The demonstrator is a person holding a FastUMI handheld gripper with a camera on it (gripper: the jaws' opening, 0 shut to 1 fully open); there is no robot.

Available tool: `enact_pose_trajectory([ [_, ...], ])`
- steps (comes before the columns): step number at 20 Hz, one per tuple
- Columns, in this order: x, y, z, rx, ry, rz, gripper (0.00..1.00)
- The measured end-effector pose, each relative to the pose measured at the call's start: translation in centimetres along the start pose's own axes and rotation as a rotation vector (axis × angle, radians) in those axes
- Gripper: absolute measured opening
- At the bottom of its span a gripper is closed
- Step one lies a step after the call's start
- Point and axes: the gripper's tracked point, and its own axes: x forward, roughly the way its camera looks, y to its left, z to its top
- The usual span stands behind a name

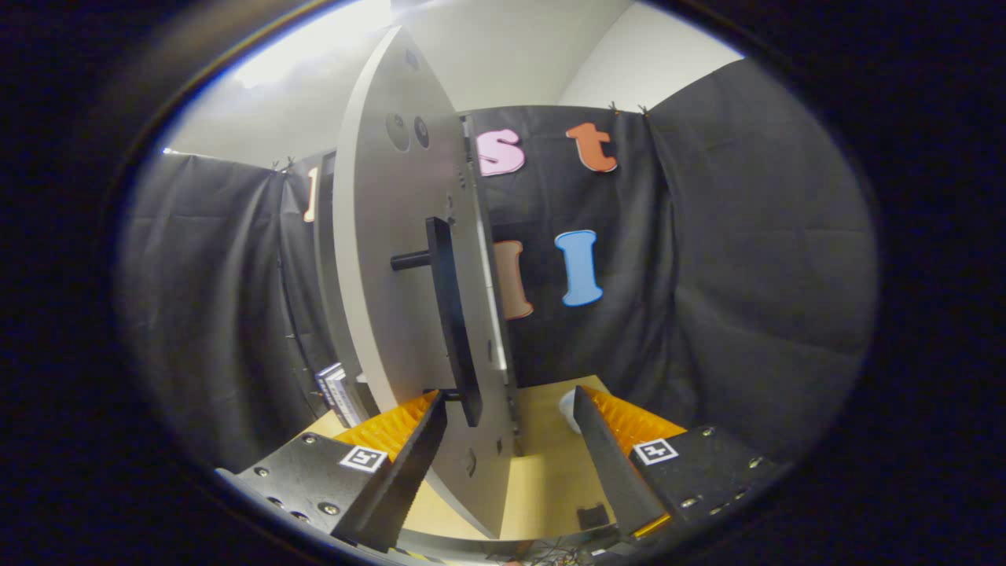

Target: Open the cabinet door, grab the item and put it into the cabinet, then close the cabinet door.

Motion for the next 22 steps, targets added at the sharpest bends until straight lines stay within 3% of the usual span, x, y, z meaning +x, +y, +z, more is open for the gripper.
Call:
enact_pose_trajectory([
  [4,1.8,6.2,-0.5,-0.048,0.006,0.086,0.98],
  [9,4.3,12.2,-1.0,-0.091,-0.002,0.133,0.99],
  [16,10.6,20.5,-2.2,-0.1,-0.01,0.174,1.0],
  [22,17.2,26.2,-2.5,-0.122,-0.027,0.155,1.0],
])
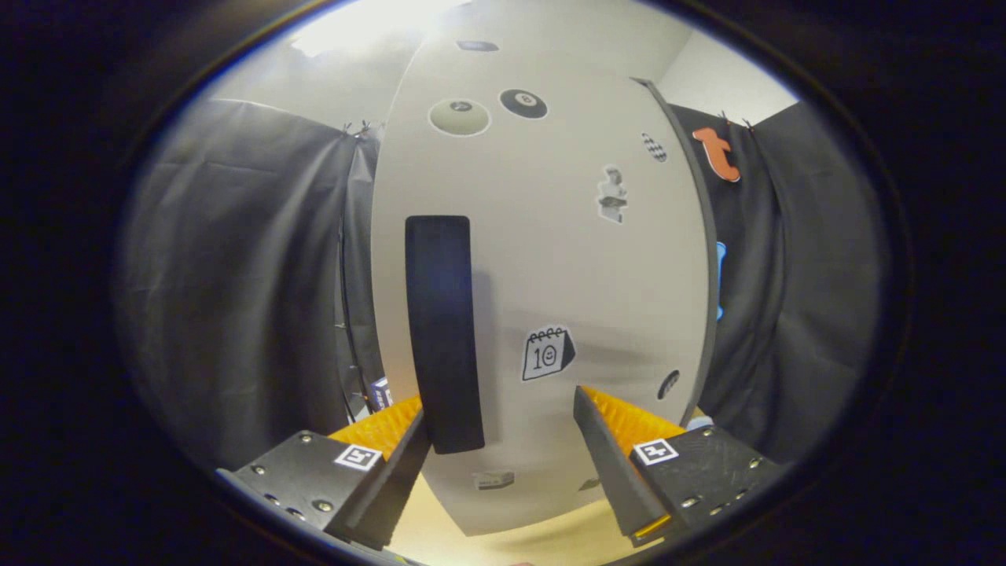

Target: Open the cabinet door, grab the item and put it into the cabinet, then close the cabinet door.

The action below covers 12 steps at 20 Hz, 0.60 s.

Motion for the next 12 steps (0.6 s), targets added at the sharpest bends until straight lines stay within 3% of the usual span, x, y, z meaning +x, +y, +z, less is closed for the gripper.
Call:
enact_pose_trajectory([
  [12,10.8,3.4,0.3,-0.069,-0.072,-0.089,1.0],
])
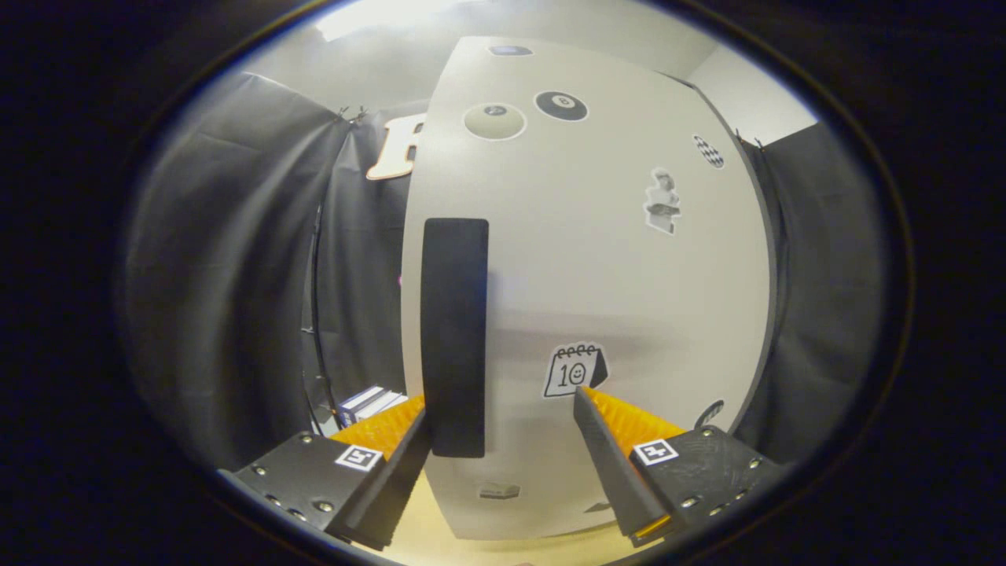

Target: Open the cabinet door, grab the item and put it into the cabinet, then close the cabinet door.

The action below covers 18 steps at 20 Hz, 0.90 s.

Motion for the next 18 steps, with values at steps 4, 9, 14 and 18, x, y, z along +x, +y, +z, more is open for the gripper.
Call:
enact_pose_trajectory([
  [4,2.3,0.3,-0.2,0.009,-0.005,-0.028,1.0],
  [9,4.0,0.3,-0.4,0.005,-0.024,-0.073,0.99],
  [14,4.3,0.4,-0.5,0.004,-0.029,-0.093,0.99],
  [18,2.2,-0.1,0.9,0.028,-0.035,-0.082,1.0],
])
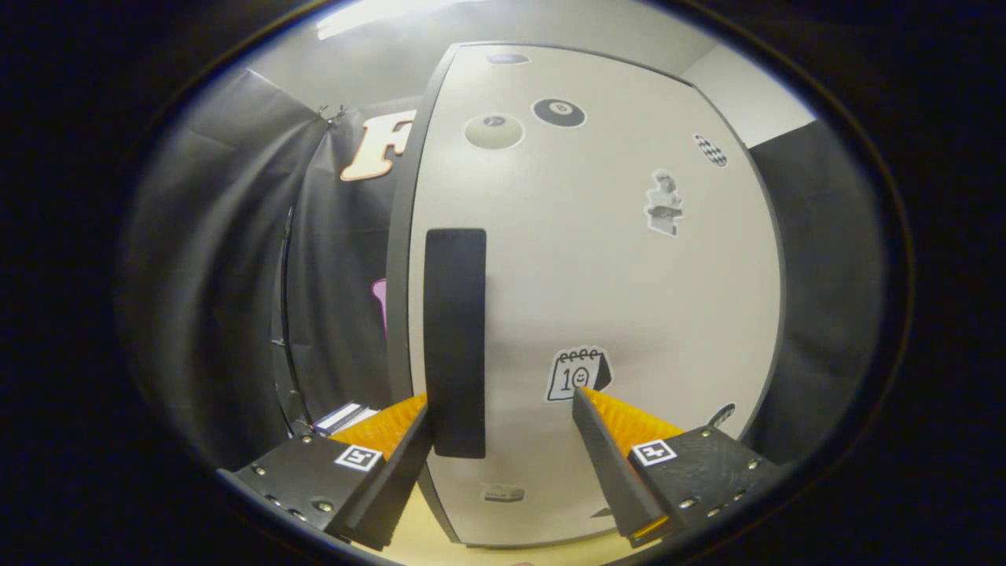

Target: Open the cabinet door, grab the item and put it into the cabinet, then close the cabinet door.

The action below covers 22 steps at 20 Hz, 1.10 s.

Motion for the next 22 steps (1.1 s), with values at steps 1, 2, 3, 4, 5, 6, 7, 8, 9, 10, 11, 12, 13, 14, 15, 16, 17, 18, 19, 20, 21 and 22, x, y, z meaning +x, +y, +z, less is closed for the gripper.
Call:
enact_pose_trajectory([
  [1,-1.1,-0.1,0.7,0.003,-0.008,0.005,0.99],
  [2,-2.1,-0.2,1.1,0.006,-0.006,0.011,0.99],
  [3,-3.3,-0.5,1.2,0.006,0.0,0.007,0.99],
  [4,-4.4,-0.9,1.5,0.001,0.003,0.003,0.99],
  [5,-5.6,-1.4,1.8,-0.002,0.001,-0.003,0.99],
  [6,-6.9,-2.0,2.2,-0.001,0.0,-0.009,0.99],
  [7,-8.2,-2.5,2.4,0.0,0.008,-0.011,0.99],
  [8,-9.6,-3.3,2.5,-0.003,0.017,-0.02,0.99],
  [9,-11.2,-4.2,2.7,-0.011,0.023,-0.033,0.99],
  [10,-12.7,-5.0,3.0,-0.017,0.025,-0.045,0.99],
  [11,-14.3,-5.7,3.3,-0.019,0.026,-0.052,0.99],
  [12,-16.0,-6.3,3.5,-0.023,0.028,-0.059,0.99],
  [13,-17.4,-6.8,3.5,-0.023,0.032,-0.07,0.99],
  [14,-19.0,-7.5,3.4,-0.018,0.038,-0.08,0.99],
  [15,-20.8,-7.8,3.4,-0.013,0.041,-0.086,0.99],
  [16,-22.3,-8.3,3.5,-0.015,0.037,-0.1,0.99],
  [17,-23.6,-8.6,3.5,-0.021,0.036,-0.106,0.99],
  [18,-24.7,-8.8,3.5,-0.027,0.04,-0.112,0.99],
  [19,-25.9,-9.0,3.5,-0.032,0.043,-0.111,0.99],
  [20,-26.8,-9.1,3.6,-0.033,0.047,-0.116,0.99],
  [21,-27.8,-9.2,3.5,-0.027,0.054,-0.116,0.99],
  [22,-28.6,-9.2,3.5,-0.024,0.055,-0.118,0.99],
])
